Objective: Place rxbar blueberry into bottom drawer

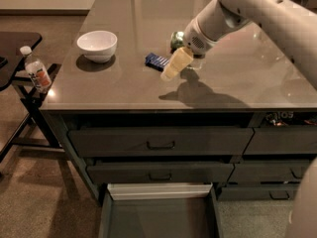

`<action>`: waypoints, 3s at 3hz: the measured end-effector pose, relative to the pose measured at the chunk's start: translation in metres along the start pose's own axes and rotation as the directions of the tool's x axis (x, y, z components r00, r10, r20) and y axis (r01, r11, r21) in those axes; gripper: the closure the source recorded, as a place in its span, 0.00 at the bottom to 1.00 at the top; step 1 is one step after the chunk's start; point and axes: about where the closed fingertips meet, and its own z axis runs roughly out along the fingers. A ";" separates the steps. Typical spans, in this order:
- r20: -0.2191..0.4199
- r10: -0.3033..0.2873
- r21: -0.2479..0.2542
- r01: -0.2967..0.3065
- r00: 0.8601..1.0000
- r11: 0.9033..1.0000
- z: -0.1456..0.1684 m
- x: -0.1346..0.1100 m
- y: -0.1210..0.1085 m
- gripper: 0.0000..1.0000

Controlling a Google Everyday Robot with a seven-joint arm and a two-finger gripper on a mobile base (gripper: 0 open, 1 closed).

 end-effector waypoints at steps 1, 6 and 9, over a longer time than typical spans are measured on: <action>0.031 0.015 -0.027 -0.014 0.999 1.000 0.013 -0.009 -0.004 0.00; 0.025 0.074 -0.117 -0.071 0.997 0.991 0.064 -0.008 0.004 0.00; 0.025 0.074 -0.117 -0.071 0.997 0.991 0.064 -0.008 0.004 0.66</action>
Offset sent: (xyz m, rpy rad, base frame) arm 0.0086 0.0184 -0.0208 0.0895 0.0562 -0.0016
